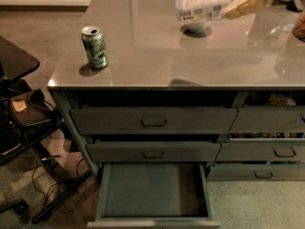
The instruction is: Pick blue plastic bottle from bottom drawer and place on counter
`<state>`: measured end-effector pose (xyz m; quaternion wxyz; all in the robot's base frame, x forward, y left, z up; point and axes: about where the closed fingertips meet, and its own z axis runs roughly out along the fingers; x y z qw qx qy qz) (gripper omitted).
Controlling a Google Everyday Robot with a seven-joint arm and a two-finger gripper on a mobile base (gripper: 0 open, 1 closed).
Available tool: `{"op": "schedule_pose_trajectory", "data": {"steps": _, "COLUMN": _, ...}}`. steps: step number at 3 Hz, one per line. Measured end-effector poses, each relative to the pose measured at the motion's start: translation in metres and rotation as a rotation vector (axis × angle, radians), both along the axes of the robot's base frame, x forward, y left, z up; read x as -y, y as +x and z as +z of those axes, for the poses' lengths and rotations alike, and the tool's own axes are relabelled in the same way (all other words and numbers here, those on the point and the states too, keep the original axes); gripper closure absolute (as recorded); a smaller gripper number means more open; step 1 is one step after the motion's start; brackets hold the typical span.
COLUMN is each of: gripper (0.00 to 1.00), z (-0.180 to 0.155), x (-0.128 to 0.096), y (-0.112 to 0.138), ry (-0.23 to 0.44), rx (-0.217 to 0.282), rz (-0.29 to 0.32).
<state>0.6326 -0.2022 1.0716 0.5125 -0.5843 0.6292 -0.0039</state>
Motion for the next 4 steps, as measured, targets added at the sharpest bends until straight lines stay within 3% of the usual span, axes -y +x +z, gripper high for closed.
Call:
{"op": "schedule_pose_trajectory", "data": {"steps": 1, "gripper": 1.0, "z": -0.059, "x": -0.01, "y": 0.04, "ry": -0.107, "rx": -0.019, "rz": -0.118}}
{"op": "schedule_pose_trajectory", "data": {"steps": 2, "gripper": 1.0, "z": -0.093, "x": -0.006, "y": 0.053, "ry": -0.164, "rx": -0.016, "rz": -0.157}}
{"op": "schedule_pose_trajectory", "data": {"steps": 3, "gripper": 1.0, "z": -0.105, "x": -0.016, "y": 0.059, "ry": -0.196, "rx": -0.01, "rz": -0.174}}
{"op": "schedule_pose_trajectory", "data": {"steps": 4, "gripper": 1.0, "z": -0.139, "x": -0.034, "y": 0.083, "ry": -0.22, "rx": -0.046, "rz": -0.175}}
